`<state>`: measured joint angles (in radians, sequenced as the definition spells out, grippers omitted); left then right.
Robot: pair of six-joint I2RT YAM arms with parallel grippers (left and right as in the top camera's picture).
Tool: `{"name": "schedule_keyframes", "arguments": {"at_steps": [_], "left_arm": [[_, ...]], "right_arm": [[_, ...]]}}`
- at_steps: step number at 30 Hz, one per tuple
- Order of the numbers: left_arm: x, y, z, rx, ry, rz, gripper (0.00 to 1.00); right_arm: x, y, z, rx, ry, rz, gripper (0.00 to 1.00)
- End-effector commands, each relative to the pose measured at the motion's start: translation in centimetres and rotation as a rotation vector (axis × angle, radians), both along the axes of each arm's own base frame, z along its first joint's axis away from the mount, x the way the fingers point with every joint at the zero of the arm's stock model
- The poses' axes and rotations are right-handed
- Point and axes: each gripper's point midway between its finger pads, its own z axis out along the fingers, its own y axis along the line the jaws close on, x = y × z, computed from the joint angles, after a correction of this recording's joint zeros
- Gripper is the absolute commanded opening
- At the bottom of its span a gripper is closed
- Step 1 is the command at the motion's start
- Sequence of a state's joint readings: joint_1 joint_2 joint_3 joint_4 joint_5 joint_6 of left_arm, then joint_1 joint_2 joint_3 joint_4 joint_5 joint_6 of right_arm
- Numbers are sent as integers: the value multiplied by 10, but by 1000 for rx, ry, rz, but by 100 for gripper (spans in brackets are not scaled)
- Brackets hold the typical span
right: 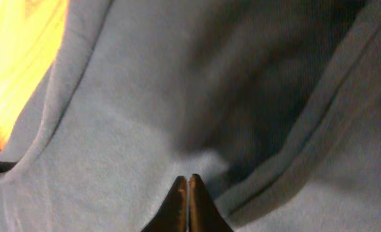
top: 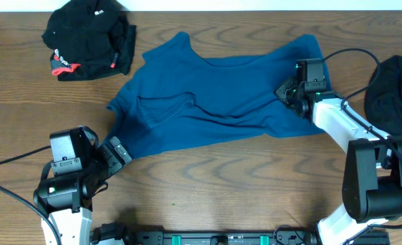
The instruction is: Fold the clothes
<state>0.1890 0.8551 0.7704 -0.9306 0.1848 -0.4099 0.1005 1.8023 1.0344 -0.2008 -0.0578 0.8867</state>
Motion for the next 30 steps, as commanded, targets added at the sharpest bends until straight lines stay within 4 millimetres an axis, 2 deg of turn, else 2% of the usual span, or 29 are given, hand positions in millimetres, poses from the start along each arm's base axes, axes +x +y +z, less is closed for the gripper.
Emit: {"name": "schedule_keyframes", "arguments": {"at_steps": [1,4,6,8,10,14,17,25,30], "left_arm": [[3,-1,5,4,-16,-21,98],[3,-1,5,4,-17,-21,98],[3,-1,5,4,-17,-21,98],[3,-1,5,4,-17,-21,98],[3,-1,5,5,-17,-21,98],[3,-1,5,4,-17,-21,98],[3,-1,5,4,-17,-21,98],[3,-1,5,4,-17,-21,98],[3,-1,5,5,-18,-21,98]], "right_arm": [[12,9,11,0,-54,134,7],[8,50,29,122,-82,325,4],[-2,72,33,151,-70,432,6],[-17,87,28,135,-29,511,13],[-38,99,18,111,45,563,16],[-73,107,-1,24,192,592,14],[-89,110,-8,-9,258,584,13],[-97,115,-10,-17,289,576,11],[-92,116,-18,-21,284,574,9]]}}
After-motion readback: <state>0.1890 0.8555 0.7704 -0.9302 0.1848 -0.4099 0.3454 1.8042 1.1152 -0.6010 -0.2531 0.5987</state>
